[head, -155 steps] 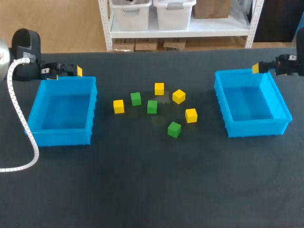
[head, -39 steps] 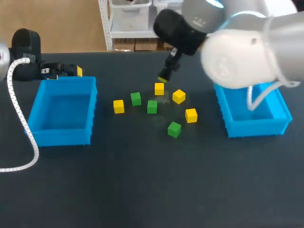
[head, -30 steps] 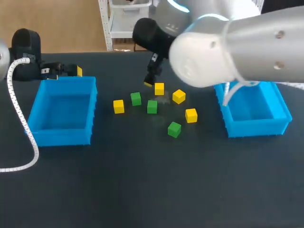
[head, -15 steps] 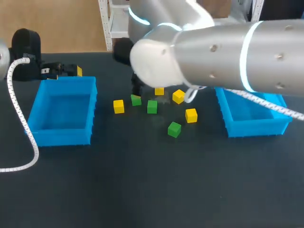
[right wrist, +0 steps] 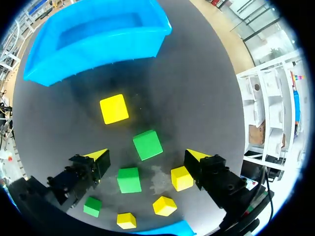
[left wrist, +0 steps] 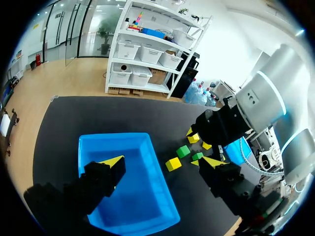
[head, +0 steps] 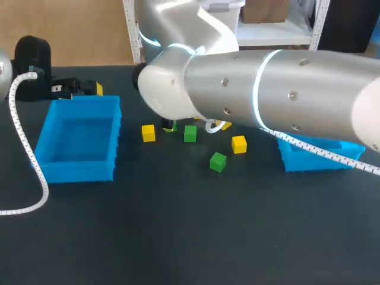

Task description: Put the green cubes in the right bin and the yellow cubes in the left bin.

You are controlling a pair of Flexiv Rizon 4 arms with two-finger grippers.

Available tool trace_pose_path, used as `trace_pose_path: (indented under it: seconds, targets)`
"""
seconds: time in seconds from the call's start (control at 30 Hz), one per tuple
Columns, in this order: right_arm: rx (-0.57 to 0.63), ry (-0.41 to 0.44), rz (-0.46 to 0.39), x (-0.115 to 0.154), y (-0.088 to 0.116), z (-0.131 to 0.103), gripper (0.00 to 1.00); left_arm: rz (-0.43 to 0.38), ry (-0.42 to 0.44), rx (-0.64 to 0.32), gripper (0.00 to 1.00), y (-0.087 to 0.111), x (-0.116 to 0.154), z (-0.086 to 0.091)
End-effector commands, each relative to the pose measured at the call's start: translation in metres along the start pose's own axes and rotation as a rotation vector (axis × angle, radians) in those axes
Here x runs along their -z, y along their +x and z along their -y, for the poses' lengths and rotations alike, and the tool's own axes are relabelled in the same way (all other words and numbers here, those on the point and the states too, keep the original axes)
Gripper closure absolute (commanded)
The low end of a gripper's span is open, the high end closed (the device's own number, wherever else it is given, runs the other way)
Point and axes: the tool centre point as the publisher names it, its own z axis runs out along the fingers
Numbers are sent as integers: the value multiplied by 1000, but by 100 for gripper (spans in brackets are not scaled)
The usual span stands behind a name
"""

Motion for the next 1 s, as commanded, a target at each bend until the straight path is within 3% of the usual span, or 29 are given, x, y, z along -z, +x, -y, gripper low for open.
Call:
trace_pose_path:
  seconds: [0.03, 0.8, 0.87, 0.9, 0.93, 1.0]
  targets:
    - [3, 6, 5, -8, -1, 2, 0, 5, 9, -2, 0, 1, 0, -2]
    - [25, -3, -22, -38, -9, 3, 1, 5, 9, -2, 0, 1, 0, -2]
    - [23, -9, -29, -40, -8, 1, 35, 5, 9, -2, 0, 1, 0, -2]
    - [18, -9, -28, -41, -7, 1, 63, 5, 9, -2, 0, 1, 0, -2]
    - [14, -9, -29, -42, -6, 1, 82, 5, 9, -2, 0, 1, 0, -2]
    - [7, -9, -27, -42, -5, 1, 100, 5, 9, -2, 0, 1, 0, -2]
